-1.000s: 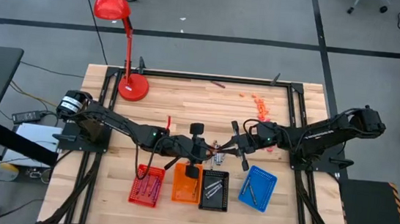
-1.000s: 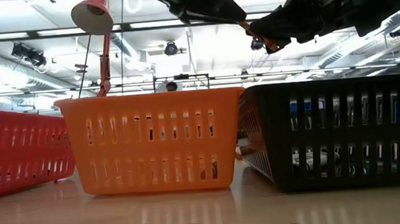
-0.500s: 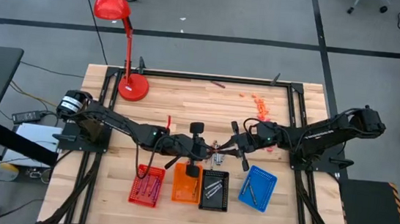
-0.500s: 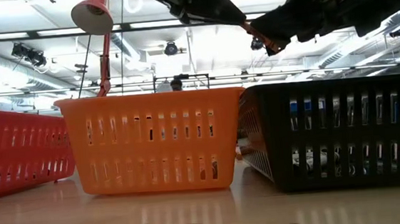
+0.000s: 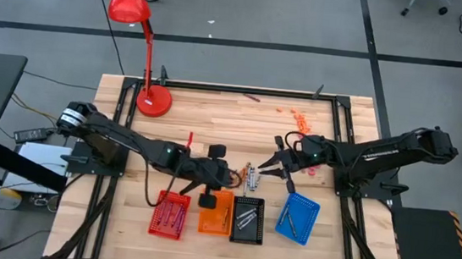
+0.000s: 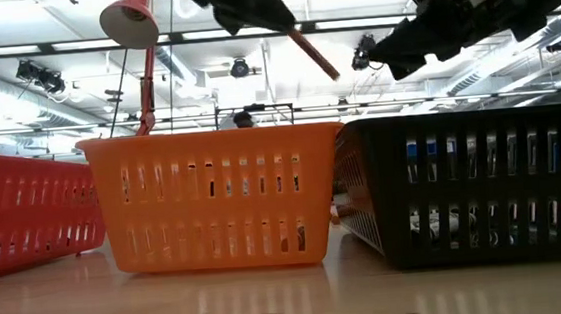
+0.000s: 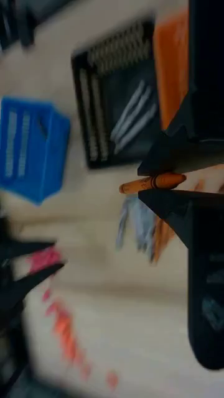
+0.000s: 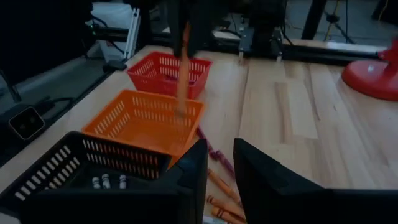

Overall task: Sort crayons
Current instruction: Put the orange crayon into the orange bin, then put the violet crayon into the red bin

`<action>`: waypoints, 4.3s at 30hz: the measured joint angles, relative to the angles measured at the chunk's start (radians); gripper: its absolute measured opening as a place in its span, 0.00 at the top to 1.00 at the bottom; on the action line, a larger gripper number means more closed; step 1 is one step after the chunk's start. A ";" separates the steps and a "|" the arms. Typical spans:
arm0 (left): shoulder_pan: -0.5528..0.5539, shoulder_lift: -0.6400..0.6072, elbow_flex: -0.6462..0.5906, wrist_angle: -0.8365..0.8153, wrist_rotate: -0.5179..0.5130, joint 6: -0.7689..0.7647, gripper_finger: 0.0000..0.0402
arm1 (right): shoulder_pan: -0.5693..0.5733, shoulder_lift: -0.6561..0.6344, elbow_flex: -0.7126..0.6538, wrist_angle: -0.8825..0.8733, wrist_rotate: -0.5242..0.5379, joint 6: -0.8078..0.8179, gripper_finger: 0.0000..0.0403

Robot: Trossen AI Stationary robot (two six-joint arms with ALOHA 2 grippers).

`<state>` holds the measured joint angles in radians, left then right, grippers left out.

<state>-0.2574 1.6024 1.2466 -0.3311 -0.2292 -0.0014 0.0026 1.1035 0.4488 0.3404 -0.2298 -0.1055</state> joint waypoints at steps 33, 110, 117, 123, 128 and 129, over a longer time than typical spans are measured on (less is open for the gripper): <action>0.072 0.222 0.037 -0.181 0.653 -0.535 0.88 | 0.001 0.107 -0.002 -0.038 0.000 0.024 0.80; 0.199 0.502 0.234 -0.284 0.069 -0.291 0.67 | 0.017 0.107 -0.002 -0.044 0.001 0.017 0.80; 0.199 0.505 0.234 -0.294 0.066 -0.273 0.74 | 0.017 0.107 -0.002 -0.045 0.001 0.017 0.80; 0.198 0.505 0.235 -0.304 0.069 -0.272 0.89 | 0.017 0.107 -0.002 -0.045 0.000 0.017 0.80; 0.200 0.505 0.236 -0.308 0.086 -0.257 0.96 | 0.017 0.107 -0.002 -0.046 0.000 0.023 0.80; 0.200 0.505 0.236 -0.308 0.088 -0.257 0.95 | 0.017 0.107 -0.002 -0.047 0.000 0.023 0.80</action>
<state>-0.0578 2.1073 1.4826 -0.6392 -0.1415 -0.2588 0.0200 1.2102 0.4469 0.2939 -0.2295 -0.0822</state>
